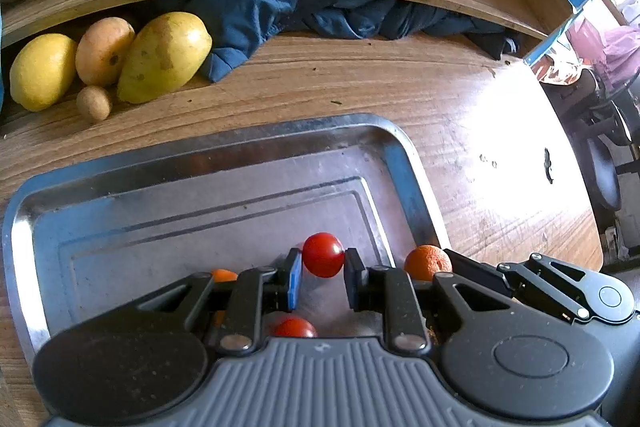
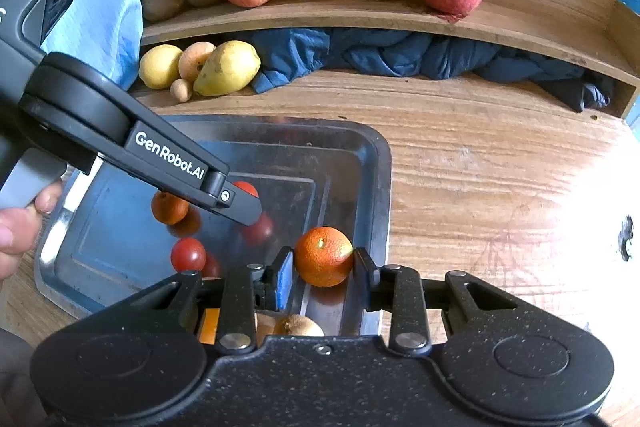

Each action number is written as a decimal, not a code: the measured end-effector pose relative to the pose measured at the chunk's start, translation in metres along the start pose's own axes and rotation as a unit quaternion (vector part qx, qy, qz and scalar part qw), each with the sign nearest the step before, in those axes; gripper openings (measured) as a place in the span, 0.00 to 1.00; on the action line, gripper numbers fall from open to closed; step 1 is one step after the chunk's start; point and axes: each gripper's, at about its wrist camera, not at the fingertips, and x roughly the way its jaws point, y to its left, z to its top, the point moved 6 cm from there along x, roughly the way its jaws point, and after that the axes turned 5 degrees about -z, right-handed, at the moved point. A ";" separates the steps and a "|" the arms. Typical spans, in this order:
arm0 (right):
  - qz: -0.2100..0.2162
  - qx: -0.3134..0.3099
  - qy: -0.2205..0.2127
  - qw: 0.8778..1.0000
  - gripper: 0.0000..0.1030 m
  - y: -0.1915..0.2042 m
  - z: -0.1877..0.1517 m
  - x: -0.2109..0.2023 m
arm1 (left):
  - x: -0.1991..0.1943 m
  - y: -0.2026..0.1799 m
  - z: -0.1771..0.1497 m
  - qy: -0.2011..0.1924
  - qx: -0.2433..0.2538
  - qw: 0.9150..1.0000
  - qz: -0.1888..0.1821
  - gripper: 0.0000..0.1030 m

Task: Organize fruits
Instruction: 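Carry the cherry tomato and tangerine onto the steel tray and open both tools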

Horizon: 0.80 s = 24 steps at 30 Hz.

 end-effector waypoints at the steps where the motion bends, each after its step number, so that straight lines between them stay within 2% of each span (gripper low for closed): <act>1: 0.000 0.001 0.001 1.000 0.33 0.000 -0.001 0.000 | 0.000 0.000 -0.001 0.001 0.001 1.000 0.000 0.23; 14: -0.012 0.010 -0.002 1.000 0.34 0.001 -0.003 -0.004 | -0.003 0.002 -0.005 0.006 0.010 1.000 0.002 0.25; 17: -0.016 0.012 -0.004 1.000 0.35 0.001 -0.003 -0.006 | -0.005 0.001 -0.005 0.003 0.014 1.000 0.001 0.30; 24: -0.032 0.021 -0.018 0.999 0.47 0.000 -0.002 -0.014 | -0.016 0.001 -0.005 -0.009 0.023 1.000 0.001 0.48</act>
